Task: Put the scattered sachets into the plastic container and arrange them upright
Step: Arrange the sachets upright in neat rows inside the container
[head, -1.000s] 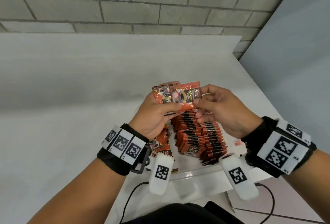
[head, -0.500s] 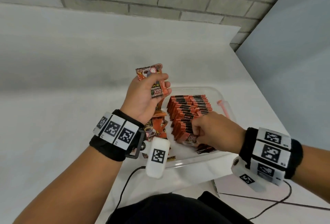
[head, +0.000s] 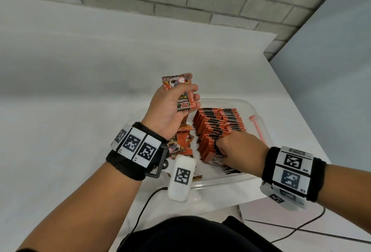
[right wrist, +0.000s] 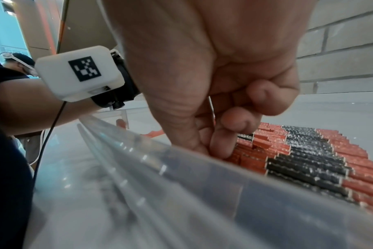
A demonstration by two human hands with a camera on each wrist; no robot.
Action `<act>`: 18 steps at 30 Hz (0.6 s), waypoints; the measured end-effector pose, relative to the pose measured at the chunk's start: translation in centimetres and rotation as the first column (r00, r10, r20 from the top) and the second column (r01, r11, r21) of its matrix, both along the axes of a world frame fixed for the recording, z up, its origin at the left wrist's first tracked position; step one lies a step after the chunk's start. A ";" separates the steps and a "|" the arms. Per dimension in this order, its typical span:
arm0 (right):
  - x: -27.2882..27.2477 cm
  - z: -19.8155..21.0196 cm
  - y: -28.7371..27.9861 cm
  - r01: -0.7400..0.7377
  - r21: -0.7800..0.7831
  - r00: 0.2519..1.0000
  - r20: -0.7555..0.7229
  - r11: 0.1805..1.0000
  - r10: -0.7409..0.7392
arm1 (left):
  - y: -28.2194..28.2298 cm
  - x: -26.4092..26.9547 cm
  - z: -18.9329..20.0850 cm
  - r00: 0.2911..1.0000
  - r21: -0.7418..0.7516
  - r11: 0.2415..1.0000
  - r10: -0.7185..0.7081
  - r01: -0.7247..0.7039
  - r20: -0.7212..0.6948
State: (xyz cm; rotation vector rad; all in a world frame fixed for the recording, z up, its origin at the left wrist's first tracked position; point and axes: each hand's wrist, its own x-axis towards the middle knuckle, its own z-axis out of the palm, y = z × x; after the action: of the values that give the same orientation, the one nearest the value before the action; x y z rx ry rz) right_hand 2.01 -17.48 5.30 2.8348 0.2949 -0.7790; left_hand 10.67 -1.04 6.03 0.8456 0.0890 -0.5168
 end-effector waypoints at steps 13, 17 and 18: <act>-0.3 -0.6 -0.6 -0.020 -0.013 1.000 0.016 1.000 0.020 | -0.2 -0.1 -0.3 1.000 0.027 0.999 -0.031 0.031 -0.005; -0.3 -0.7 -0.7 -0.004 0.016 1.000 0.021 1.000 0.003 | -0.2 -0.2 -0.3 0.999 0.030 0.999 -0.038 0.038 0.001; -0.3 -0.7 -0.7 -0.003 0.022 1.000 0.021 1.000 0.003 | -0.2 -0.1 -0.3 0.999 0.030 0.999 -0.040 0.040 0.000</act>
State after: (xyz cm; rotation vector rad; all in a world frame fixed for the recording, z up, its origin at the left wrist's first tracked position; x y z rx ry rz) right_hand 1.67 -18.22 4.62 2.8608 0.3066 -0.7491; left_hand 10.52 -1.28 5.69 0.8780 0.0794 -0.5537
